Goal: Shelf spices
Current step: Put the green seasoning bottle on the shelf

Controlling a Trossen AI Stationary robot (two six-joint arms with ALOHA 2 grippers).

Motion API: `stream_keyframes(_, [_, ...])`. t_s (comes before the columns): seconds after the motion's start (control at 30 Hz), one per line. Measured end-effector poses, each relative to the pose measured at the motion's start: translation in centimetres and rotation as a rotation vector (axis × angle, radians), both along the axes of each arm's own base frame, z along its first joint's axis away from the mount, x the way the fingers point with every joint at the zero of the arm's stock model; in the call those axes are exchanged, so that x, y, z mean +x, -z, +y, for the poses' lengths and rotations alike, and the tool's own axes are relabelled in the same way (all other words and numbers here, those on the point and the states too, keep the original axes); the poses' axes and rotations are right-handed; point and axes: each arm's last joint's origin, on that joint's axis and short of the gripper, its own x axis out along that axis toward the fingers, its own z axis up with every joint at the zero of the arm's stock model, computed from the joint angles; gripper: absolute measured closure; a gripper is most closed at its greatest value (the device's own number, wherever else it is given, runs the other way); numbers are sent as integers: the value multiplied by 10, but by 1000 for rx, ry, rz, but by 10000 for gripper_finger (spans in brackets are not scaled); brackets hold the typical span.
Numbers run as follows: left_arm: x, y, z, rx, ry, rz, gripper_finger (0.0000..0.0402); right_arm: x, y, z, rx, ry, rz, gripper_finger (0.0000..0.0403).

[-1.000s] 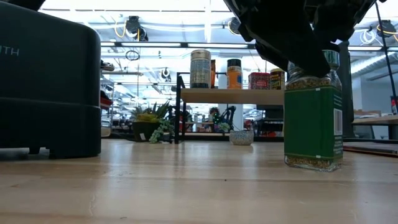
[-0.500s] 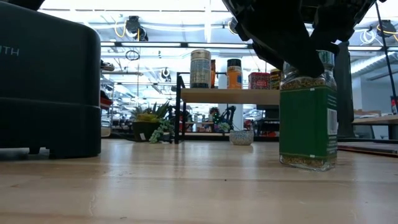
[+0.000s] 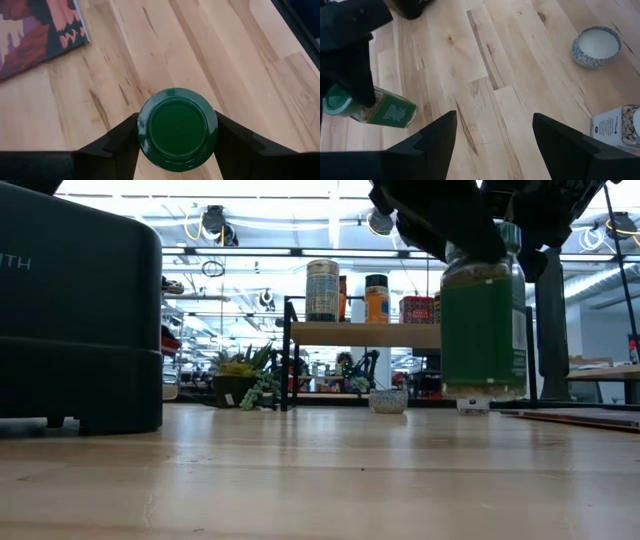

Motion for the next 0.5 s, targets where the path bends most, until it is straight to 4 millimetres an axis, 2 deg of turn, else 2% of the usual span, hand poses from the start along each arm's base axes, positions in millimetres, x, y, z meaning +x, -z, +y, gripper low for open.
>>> stream_keyframes(0.33, [-11,-18,3,39,-26,0,191,0,0,0,2,2,-1,154])
stream_keyframes(0.5, [-19,-39,8,63,-55,-43,191,0,0,0,2,2,-4,154])
